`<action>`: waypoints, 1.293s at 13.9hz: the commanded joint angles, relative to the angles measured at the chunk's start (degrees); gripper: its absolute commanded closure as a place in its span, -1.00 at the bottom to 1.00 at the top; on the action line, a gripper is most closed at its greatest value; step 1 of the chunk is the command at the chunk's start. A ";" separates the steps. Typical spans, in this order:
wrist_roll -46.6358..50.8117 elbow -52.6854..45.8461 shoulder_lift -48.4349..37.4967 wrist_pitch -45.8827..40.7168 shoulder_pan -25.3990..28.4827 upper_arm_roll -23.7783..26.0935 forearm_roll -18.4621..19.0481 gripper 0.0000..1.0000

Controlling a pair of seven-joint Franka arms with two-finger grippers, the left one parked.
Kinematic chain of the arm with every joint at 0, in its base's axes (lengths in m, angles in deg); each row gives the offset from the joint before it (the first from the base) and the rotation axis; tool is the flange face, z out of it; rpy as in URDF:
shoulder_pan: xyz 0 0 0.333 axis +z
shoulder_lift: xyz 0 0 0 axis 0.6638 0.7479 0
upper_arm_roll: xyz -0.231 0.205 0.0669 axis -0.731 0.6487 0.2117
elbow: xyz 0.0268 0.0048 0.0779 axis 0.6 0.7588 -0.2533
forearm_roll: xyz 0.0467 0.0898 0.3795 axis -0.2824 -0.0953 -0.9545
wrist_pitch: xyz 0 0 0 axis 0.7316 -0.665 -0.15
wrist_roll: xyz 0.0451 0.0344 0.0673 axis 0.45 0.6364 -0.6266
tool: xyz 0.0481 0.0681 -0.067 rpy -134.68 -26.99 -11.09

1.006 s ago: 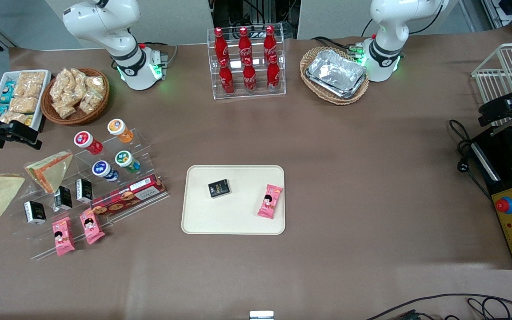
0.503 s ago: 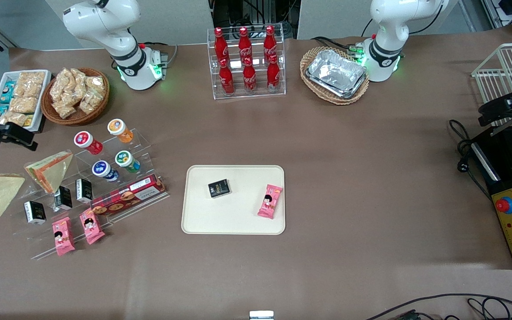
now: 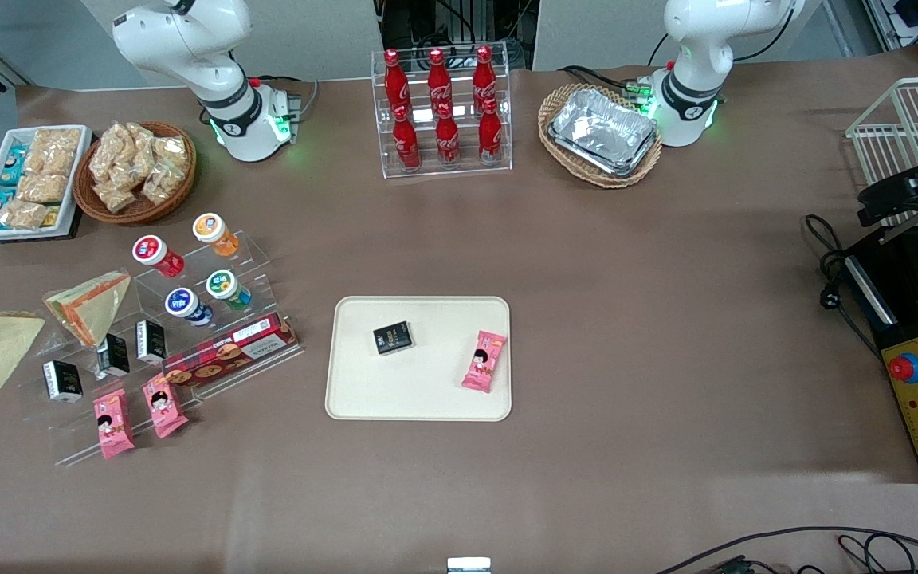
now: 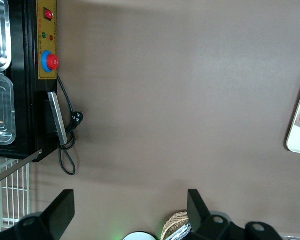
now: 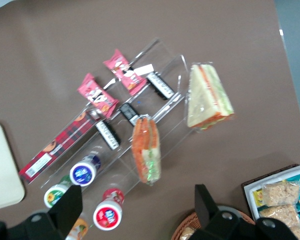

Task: Place sandwich on tray
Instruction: 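Move the right gripper toward the wrapped triangle sandwich on the acrylic rack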

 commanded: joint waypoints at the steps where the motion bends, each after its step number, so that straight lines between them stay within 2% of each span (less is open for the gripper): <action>1: 0.61 -0.02 1.26 2.72 0.27 -5.26 0.28 -1.00; 3: 0.61 0.42 1.96 4.82 0.27 -8.16 -0.17 -1.00; 5: 0.35 0.51 3.37 6.32 -0.78 -10.45 -3.40 -1.00; 7: -0.45 0.51 4.77 6.94 -3.41 -10.46 -6.31 -1.00; 9: -4.99 0.51 7.23 6.86 -3.60 -10.46 -9.30 -1.00; 13: -11.59 0.60 12.85 8.35 -4.91 -10.46 -9.57 -1.00; 16: -16.78 2.17 15.15 10.80 -7.37 -10.46 -14.22 -1.00; 18: -17.24 5.68 15.24 15.54 -7.73 -10.46 -14.84 -1.00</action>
